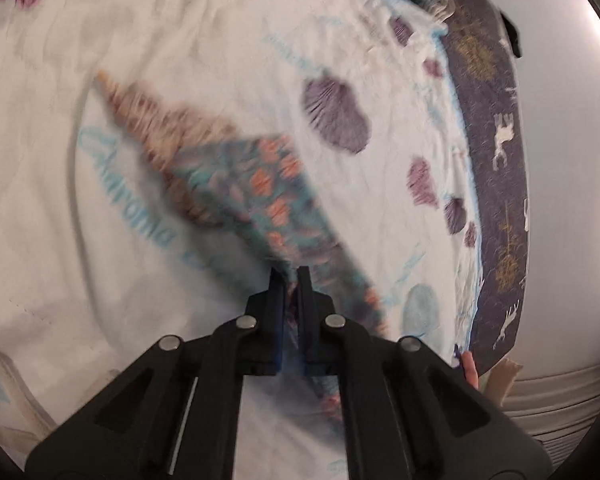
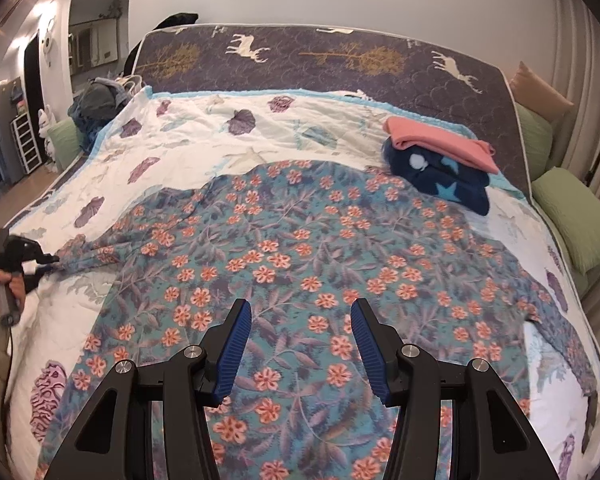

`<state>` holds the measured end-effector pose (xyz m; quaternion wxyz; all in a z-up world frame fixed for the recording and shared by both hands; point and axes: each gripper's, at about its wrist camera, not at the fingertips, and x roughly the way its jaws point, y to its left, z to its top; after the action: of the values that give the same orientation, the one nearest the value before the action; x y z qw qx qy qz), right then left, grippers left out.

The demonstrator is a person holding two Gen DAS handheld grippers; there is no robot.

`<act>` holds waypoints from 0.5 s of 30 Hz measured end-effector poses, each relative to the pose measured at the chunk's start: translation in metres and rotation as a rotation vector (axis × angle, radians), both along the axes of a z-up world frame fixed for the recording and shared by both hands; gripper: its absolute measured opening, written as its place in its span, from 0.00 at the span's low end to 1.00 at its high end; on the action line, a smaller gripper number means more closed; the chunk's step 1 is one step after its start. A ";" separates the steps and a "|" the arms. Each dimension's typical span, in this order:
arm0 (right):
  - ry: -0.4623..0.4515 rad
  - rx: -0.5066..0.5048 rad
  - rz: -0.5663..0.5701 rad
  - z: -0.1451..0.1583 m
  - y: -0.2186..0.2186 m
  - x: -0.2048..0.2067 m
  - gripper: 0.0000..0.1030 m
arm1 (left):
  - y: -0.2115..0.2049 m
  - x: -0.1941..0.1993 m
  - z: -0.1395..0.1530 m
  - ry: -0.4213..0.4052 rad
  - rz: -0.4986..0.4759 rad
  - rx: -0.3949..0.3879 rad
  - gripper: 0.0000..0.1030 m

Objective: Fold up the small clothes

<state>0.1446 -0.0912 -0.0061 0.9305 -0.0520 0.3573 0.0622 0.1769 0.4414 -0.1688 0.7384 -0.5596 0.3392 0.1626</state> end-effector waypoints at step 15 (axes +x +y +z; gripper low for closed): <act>-0.030 0.081 -0.171 0.001 -0.092 -0.012 0.51 | -0.398 0.049 0.217 -0.560 -0.907 0.633 0.06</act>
<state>0.1322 -0.1828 -0.0047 0.9390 0.0154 0.3437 -0.0039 0.2258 0.0435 0.0477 0.9252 -0.1352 0.2721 -0.2275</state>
